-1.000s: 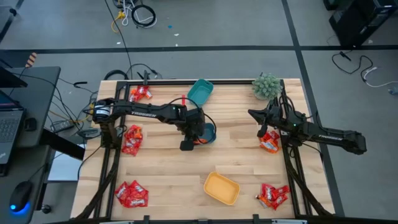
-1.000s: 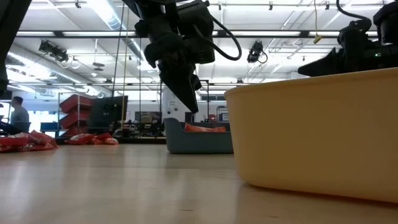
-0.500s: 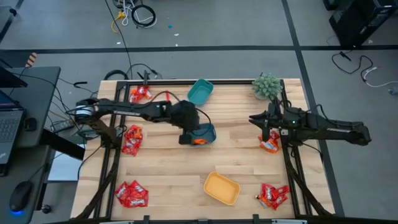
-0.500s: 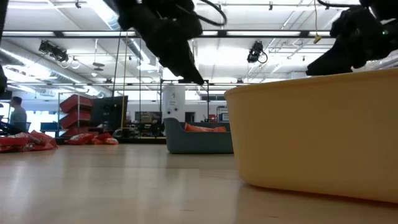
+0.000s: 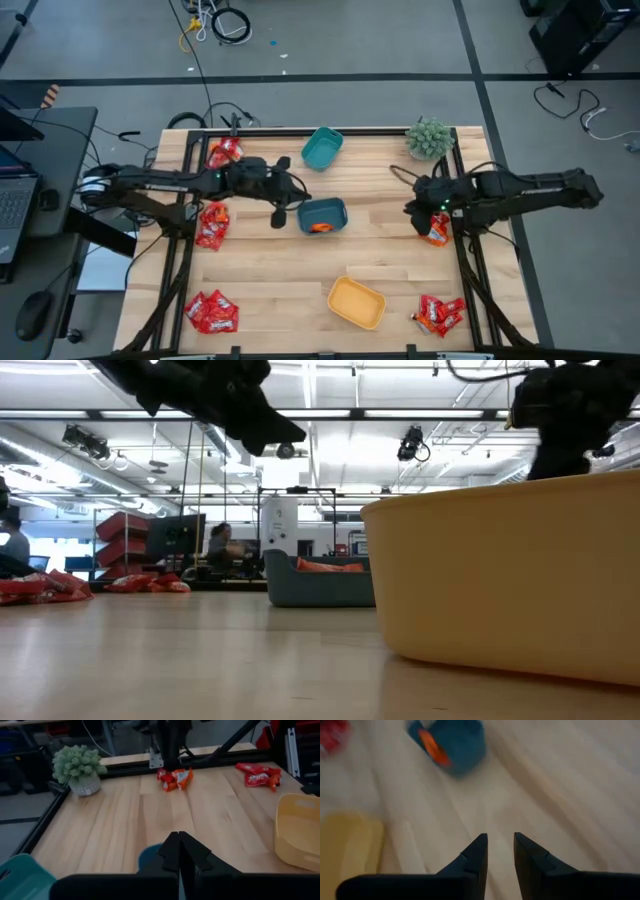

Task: Sort candy
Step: Put the orange chocolate into the blue bin

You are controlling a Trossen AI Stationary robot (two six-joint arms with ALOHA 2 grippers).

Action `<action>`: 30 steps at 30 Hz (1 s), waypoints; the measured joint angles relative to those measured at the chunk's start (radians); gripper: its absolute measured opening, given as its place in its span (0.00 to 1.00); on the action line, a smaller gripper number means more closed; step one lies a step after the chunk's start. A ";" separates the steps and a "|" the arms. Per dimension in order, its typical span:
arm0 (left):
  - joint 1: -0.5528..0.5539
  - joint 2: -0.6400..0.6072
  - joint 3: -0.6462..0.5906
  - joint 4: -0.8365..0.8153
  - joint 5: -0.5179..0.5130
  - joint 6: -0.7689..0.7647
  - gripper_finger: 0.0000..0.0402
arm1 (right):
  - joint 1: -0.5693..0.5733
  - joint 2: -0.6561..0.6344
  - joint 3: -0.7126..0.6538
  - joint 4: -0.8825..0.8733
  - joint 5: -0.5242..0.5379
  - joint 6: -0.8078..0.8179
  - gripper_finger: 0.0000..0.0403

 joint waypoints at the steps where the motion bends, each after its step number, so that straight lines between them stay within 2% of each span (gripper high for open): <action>1: 0.004 -0.008 0.000 -0.015 0.005 -0.002 0.00 | 0.008 0.030 0.027 -0.057 -0.011 0.025 0.21; 6: 0.013 -0.023 0.000 -0.069 0.013 0.006 0.00 | 0.039 0.159 0.106 -0.250 -0.097 0.147 0.28; 12: 0.025 -0.023 0.000 -0.110 0.011 0.030 0.00 | 0.072 0.273 0.108 -0.315 -0.198 0.203 0.41; 19: 0.041 -0.023 0.000 -0.140 0.011 0.034 0.00 | 0.121 0.396 0.108 -0.337 -0.203 0.199 0.50; 30: 0.070 -0.023 0.001 -0.181 0.010 0.031 0.00 | 0.161 0.591 0.065 -0.305 -0.185 0.172 0.51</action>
